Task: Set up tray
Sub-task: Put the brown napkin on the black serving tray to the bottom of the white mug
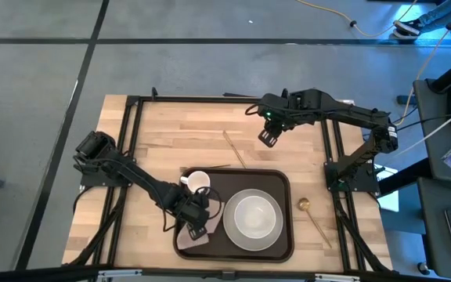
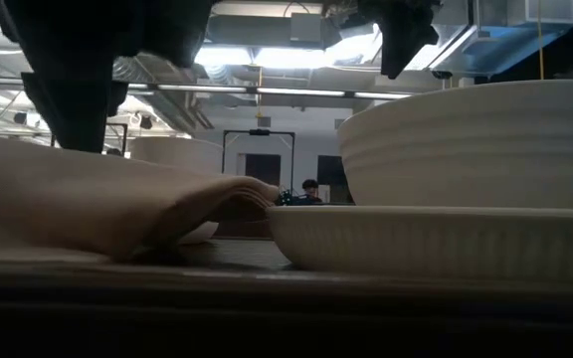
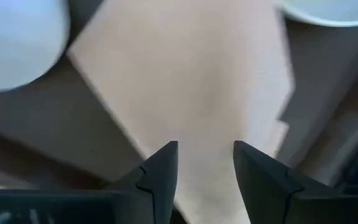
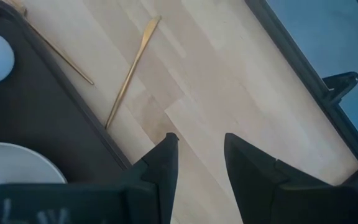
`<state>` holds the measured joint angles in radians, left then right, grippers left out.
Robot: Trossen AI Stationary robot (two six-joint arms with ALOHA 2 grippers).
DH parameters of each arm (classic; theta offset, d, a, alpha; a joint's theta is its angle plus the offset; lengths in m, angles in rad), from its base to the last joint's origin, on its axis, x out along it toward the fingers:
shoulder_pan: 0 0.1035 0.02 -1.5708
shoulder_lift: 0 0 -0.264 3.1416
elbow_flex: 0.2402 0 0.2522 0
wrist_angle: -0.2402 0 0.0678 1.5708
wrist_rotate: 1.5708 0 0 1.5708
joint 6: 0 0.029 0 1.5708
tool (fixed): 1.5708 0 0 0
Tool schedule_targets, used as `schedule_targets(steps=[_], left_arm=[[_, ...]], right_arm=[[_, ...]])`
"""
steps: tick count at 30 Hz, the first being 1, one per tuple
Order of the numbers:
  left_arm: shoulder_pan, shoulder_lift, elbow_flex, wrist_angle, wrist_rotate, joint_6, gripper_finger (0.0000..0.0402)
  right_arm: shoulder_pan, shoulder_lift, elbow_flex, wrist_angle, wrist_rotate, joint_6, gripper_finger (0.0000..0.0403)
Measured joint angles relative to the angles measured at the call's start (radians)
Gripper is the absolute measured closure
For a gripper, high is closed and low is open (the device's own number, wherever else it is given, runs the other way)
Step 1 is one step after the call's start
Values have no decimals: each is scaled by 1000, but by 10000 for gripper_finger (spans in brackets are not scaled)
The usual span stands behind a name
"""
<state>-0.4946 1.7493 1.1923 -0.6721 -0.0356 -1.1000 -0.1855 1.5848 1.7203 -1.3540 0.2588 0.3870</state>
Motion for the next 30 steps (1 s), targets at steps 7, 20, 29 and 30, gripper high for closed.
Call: schedule_targets(steps=[7, 20, 29, 30], left_arm=[[-1, -10, 0, -79, -42, -24, 268], [-101, -258, 0, 75, -179, 243, 331], [-186, -137, 0, 175, -93, 290, 400], [-195, -116, 0, 184, -105, 287, 400]], right_arm=[[19, 0, 0, 0, 0, -2, 271], [21, 0, 0, 0, 1, -2, 271], [21, 0, 0, 17, 1, 23, 271], [21, 0, 0, 25, 1, 23, 271]])
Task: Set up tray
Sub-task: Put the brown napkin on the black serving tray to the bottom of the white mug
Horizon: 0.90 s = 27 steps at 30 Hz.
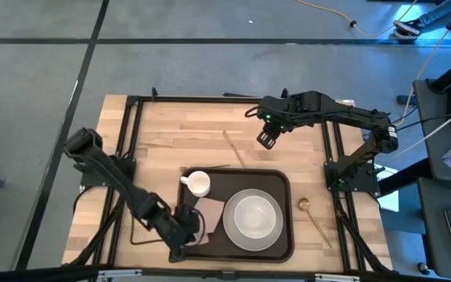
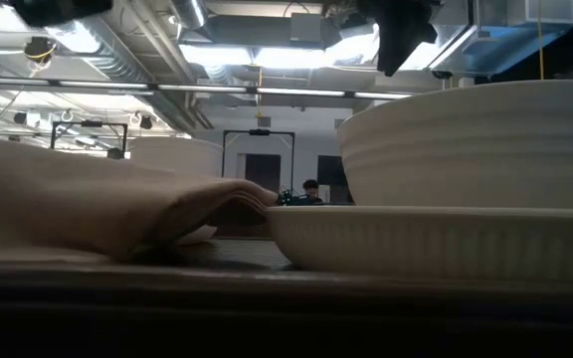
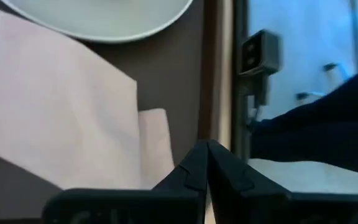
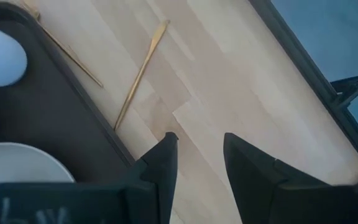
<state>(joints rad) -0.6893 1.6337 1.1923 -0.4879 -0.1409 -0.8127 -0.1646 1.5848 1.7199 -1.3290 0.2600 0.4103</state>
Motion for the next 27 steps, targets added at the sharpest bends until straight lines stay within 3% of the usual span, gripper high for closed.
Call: schedule_targets(steps=[6, 10, 14, 27], left_arm=[[-56, 128, 84, -32, -96, 36, 401], [-77, 226, 249, -245, -155, 39, 400], [-81, 325, 352, -419, -116, -4, 400], [-22, 389, 374, -448, -172, -6, 401]], right_arm=[[0, 0, 0, 45, 0, 0, 271], [0, 0, 0, 58, 0, 0, 271], [0, 0, 0, 62, 0, 0, 271], [0, 0, 0, 62, 1, -10, 271]])
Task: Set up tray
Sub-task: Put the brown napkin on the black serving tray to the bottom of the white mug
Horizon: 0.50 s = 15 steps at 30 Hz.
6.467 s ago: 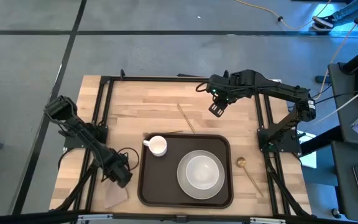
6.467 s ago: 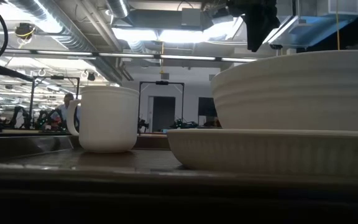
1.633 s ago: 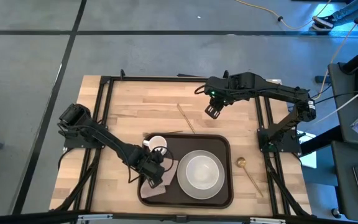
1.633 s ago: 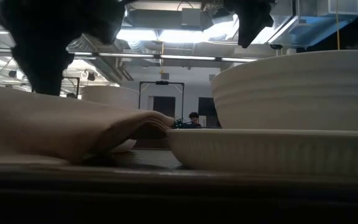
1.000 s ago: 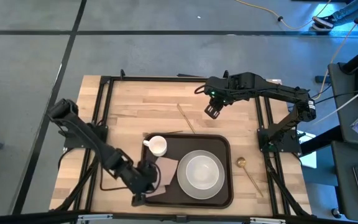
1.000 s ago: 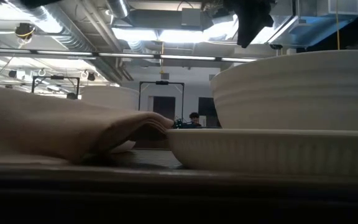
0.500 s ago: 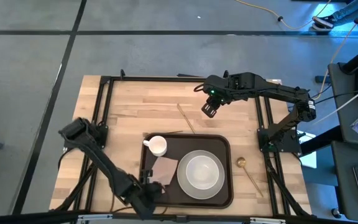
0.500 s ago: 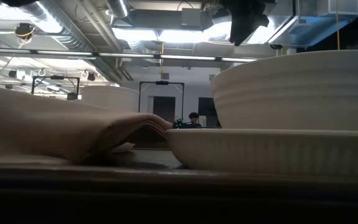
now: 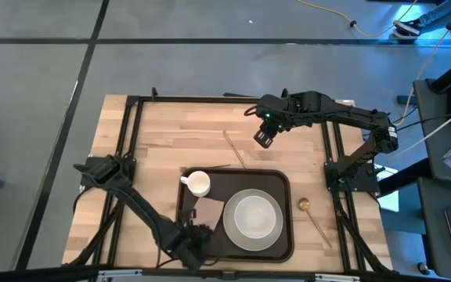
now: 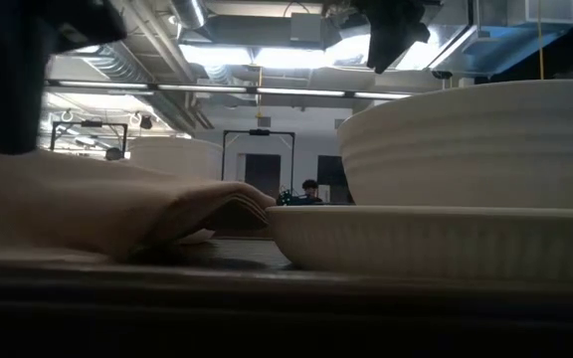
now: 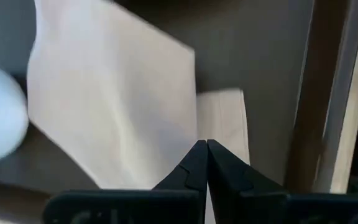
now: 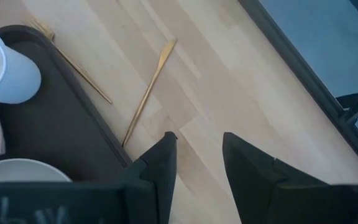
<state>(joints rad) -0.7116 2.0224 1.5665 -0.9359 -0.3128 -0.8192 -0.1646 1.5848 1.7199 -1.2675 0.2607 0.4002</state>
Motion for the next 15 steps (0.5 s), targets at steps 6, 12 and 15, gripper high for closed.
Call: schedule_targets(steps=[6, 12, 15], left_arm=[[25, 0, 0, 16, 54, 58, 401], [17, 0, 0, 43, 101, 115, 400], [13, 14, 0, 32, 98, 111, 400]], right_arm=[[5, 0, 0, -1, 0, -16, 271], [5, 0, 0, -2, 0, -21, 271], [5, 0, 0, -2, 0, -38, 271]])
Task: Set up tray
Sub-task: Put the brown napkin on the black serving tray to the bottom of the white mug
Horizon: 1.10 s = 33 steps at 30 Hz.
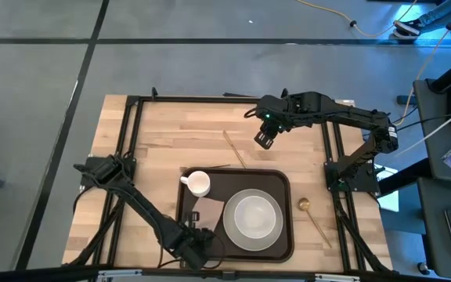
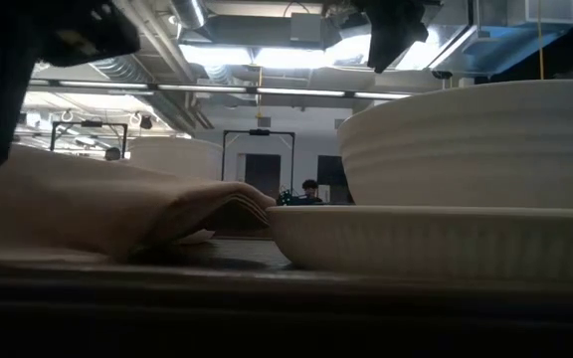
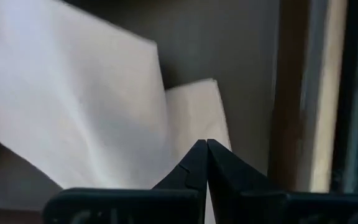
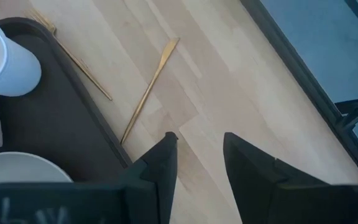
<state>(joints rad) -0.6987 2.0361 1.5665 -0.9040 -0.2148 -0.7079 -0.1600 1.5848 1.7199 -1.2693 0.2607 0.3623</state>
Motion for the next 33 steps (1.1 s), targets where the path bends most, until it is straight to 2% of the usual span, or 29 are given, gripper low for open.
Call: schedule_targets(steps=[9, 13, 18, 24, 33], left_arm=[[6, 75, 0, 3, -17, -12, 400], [14, 95, 0, 17, 39, -11, 401], [14, 92, 0, 82, 44, 46, 400], [14, 90, 0, 203, 127, 166, 400], [13, 33, 0, 216, 173, 215, 400]], right_arm=[[0, 0, 0, -1, 0, -4, 271], [0, 0, 0, -9, 0, -5, 271], [0, 0, 0, -18, 0, -5, 271], [0, 0, 0, -18, 0, -5, 271], [0, 0, 0, -42, 0, -5, 271]])
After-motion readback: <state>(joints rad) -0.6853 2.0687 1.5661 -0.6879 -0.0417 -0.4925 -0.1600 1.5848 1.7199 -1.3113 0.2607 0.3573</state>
